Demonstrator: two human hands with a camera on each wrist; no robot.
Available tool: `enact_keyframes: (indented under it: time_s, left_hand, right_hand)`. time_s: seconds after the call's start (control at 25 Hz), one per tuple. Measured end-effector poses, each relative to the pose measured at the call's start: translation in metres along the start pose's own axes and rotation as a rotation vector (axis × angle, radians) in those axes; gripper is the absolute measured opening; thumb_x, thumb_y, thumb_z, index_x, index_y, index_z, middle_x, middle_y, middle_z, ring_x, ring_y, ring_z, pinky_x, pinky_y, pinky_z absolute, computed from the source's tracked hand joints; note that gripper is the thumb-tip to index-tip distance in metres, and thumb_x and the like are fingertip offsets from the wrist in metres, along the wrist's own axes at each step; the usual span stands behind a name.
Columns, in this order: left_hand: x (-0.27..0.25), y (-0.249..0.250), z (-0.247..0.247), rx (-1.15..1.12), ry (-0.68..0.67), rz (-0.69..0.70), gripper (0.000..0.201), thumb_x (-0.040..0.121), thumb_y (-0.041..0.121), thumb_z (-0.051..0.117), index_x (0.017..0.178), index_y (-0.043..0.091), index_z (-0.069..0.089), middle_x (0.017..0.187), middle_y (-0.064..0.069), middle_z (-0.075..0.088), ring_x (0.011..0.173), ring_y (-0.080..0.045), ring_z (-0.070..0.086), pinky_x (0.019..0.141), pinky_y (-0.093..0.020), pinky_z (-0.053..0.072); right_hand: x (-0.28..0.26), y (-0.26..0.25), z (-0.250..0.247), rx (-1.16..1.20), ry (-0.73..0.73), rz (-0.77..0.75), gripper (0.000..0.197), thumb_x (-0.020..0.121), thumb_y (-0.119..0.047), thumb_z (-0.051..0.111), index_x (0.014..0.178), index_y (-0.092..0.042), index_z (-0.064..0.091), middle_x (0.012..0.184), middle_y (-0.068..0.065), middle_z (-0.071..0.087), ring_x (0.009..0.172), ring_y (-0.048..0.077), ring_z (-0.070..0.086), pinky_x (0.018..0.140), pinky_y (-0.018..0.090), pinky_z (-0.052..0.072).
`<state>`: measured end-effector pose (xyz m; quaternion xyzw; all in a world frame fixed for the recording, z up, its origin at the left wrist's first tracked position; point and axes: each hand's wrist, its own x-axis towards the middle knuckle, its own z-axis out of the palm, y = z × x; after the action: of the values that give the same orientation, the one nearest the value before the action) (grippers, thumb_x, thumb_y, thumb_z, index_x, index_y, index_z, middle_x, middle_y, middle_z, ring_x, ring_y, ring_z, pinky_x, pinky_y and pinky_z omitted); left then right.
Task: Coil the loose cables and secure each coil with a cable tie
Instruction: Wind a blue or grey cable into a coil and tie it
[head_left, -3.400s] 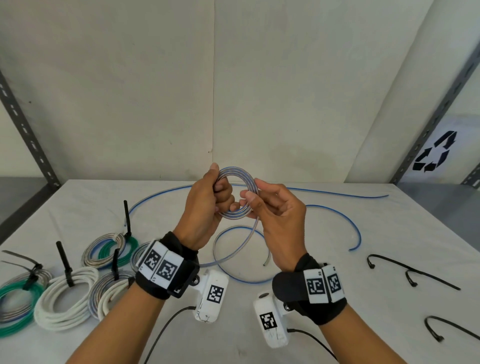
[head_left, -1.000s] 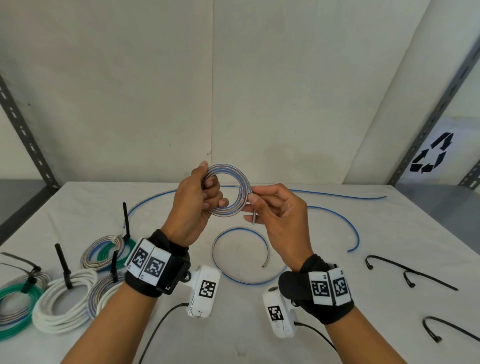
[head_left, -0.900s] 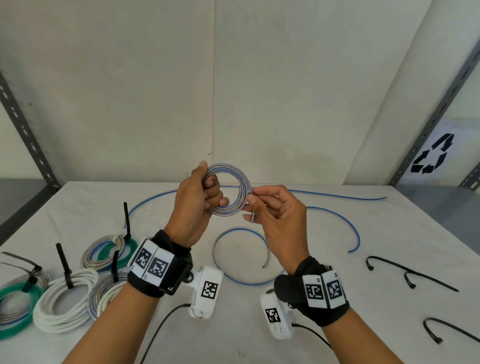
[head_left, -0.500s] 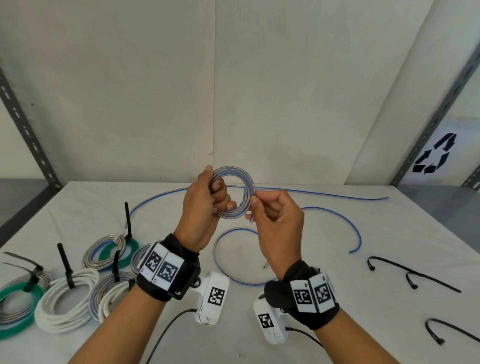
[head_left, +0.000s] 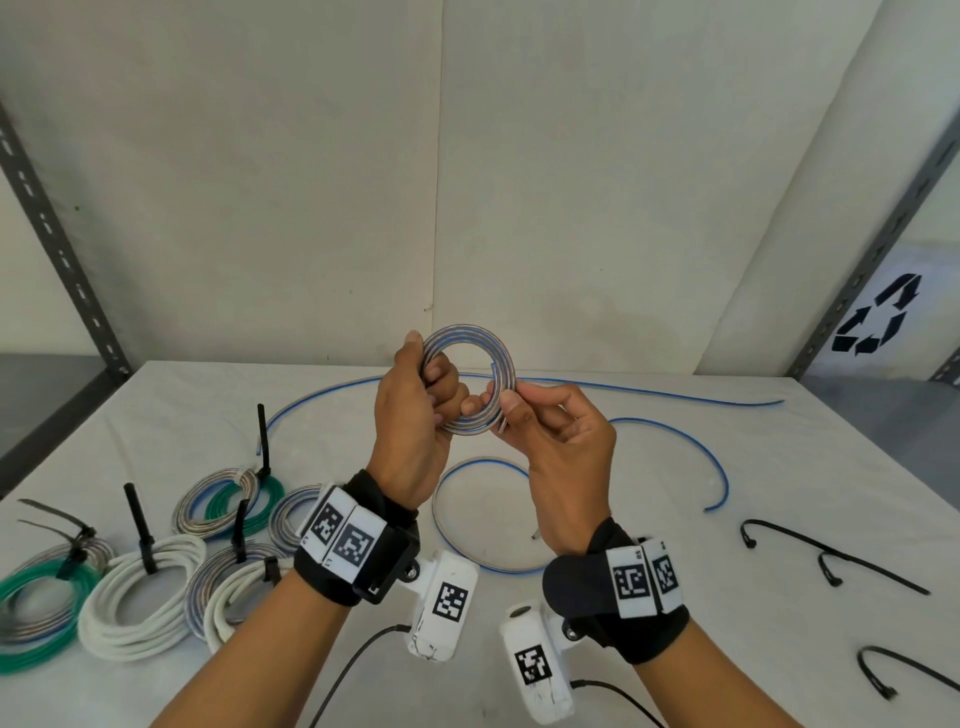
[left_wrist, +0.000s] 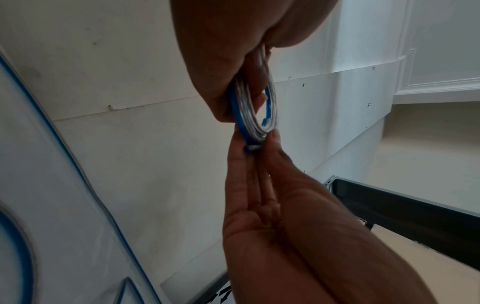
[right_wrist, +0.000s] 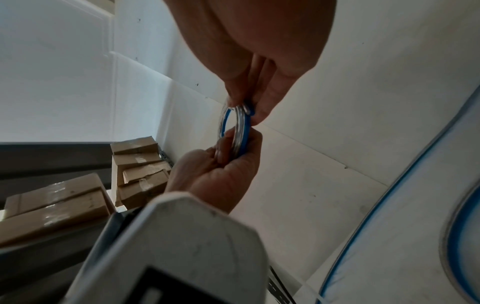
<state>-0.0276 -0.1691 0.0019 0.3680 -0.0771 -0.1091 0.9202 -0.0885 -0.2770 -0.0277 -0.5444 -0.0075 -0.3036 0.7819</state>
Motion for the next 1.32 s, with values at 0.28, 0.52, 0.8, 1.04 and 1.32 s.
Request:
enact_keyframes:
  time_s: [0.28, 0.52, 0.8, 1.04, 1.32]
  left_hand:
    - [-0.001, -0.008, -0.003, 0.059, -0.044, -0.006, 0.048, 0.109, 0.037, 0.030, 0.067, 0.015, 0.038, 0.051, 0.003, 0.022, 0.042, -0.012, 0.022, 0.055, -0.027, 0.041]
    - [0.001, 0.009, -0.013, 0.652, -0.253, -0.084, 0.047, 0.108, 0.030, 0.033, 0.074, 0.006, 0.056, 0.052, -0.006, 0.044, 0.047, -0.023, 0.045, 0.067, -0.036, 0.044]
    - [-0.009, 0.008, -0.008, 0.994, -0.377, -0.135, 0.054, 0.108, 0.043, 0.033, 0.067, 0.012, 0.049, 0.056, 0.003, 0.039, 0.050, -0.016, 0.043, 0.070, -0.032, 0.047]
    - [-0.008, 0.006, -0.008, 0.904, -0.293, -0.065, 0.047, 0.108, 0.041, 0.037, 0.068, 0.016, 0.038, 0.059, 0.009, 0.028, 0.053, -0.013, 0.028, 0.070, -0.039, 0.036]
    - [-0.005, 0.009, -0.011, 0.818, -0.266, -0.057, 0.048, 0.109, 0.039, 0.035, 0.065, 0.019, 0.033, 0.059, 0.009, 0.026, 0.054, -0.014, 0.023, 0.062, -0.033, 0.037]
  right_hand:
    - [0.001, 0.002, 0.000, -0.129, 0.032, -0.054, 0.018, 0.085, 0.002, 0.075, 0.087, -0.007, 0.060, 0.091, 0.012, 0.078, 0.085, 0.024, 0.076, 0.071, 0.032, 0.058]
    - [0.025, -0.011, -0.029, -0.340, -0.199, -0.200, 0.014, 0.092, -0.003, 0.069, 0.102, -0.011, 0.073, 0.088, 0.005, 0.075, 0.079, 0.022, 0.071, 0.076, 0.029, 0.055]
    - [0.026, -0.016, -0.038, -0.554, -0.387, -0.212, 0.017, 0.093, -0.008, 0.068, 0.103, -0.019, 0.076, 0.089, -0.008, 0.075, 0.079, 0.013, 0.069, 0.079, 0.024, 0.053]
    - [0.023, -0.019, -0.032, -0.335, -0.297, -0.078, 0.006, 0.097, -0.005, 0.063, 0.101, -0.002, 0.065, 0.092, 0.011, 0.078, 0.083, 0.026, 0.076, 0.077, 0.029, 0.058]
    - [0.017, -0.015, -0.026, -0.369, -0.247, -0.086, 0.011, 0.088, -0.009, 0.075, 0.098, -0.011, 0.071, 0.092, 0.006, 0.077, 0.087, 0.025, 0.075, 0.078, 0.043, 0.061]
